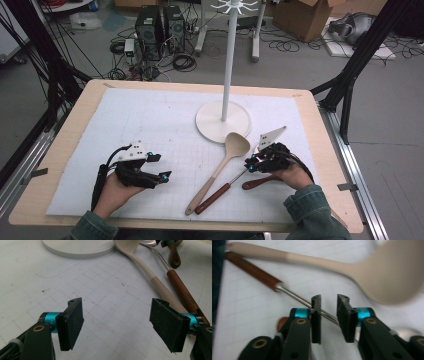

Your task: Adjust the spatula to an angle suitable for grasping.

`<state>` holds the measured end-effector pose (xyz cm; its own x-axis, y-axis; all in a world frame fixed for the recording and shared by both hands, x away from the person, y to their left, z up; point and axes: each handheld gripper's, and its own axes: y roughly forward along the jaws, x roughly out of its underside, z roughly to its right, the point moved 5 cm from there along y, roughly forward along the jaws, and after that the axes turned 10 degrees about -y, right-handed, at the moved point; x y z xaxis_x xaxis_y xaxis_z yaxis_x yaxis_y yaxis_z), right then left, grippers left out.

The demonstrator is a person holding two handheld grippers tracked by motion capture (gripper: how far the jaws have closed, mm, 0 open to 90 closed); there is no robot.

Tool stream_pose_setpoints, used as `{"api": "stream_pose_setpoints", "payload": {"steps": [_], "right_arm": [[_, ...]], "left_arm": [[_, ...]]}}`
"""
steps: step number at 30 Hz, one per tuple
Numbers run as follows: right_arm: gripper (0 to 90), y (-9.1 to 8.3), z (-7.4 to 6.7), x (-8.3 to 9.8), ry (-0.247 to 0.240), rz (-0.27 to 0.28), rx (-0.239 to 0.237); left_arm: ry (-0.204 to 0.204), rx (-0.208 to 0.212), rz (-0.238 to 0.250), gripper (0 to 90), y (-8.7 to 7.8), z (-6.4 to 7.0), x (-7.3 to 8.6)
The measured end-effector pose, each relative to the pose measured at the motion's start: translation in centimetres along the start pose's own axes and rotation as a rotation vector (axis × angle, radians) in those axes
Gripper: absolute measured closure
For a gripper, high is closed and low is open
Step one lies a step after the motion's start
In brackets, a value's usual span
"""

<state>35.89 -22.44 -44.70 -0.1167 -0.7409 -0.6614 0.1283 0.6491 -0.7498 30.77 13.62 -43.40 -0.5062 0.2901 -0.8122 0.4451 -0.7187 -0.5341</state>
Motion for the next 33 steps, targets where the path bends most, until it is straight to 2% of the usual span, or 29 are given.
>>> {"api": "stream_pose_setpoints", "payload": {"steps": [4,7,11,16,20,24,29,33], "right_arm": [[85.5,-1.2,1.2,1.5,0.094,-0.022,0.114],[88.2,-2.1,2.2,2.6,0.158,-0.025,0.185],[88.1,-2.7,2.9,3.6,0.204,-0.036,0.22],[83.7,-2.8,3.3,3.9,0.228,-0.032,0.245],[79.6,-1.8,1.9,2.2,0.164,0.002,0.146],[75.0,-0.6,0.4,0.7,0.097,0.002,0.066],[66.8,0.6,-1.0,-0.2,0.063,0.016,-0.003],[59.0,1.7,-2.2,-1.0,0.009,0.022,-0.053]], "left_arm": [[0.01,0.003,-0.009,28.6,0.3,0.4,0.1],[0.012,0.009,-0.015,29.4,0.5,0.5,0.1],[0.012,0.01,-0.014,29.4,0.5,0.4,0.1],[0.007,0.008,-0.012,29.3,0.4,0.3,0.1],[0.004,0.006,-0.008,29.2,0.3,0.2,0.1],[0.004,0.006,-0.008,29.1,0.3,0.2,0.1],[0.001,0.004,-0.004,28.9,0.2,0.1,0.1],[-0.006,-0.009,0.001,28.0,0.0,-0.3,0.1]]}}
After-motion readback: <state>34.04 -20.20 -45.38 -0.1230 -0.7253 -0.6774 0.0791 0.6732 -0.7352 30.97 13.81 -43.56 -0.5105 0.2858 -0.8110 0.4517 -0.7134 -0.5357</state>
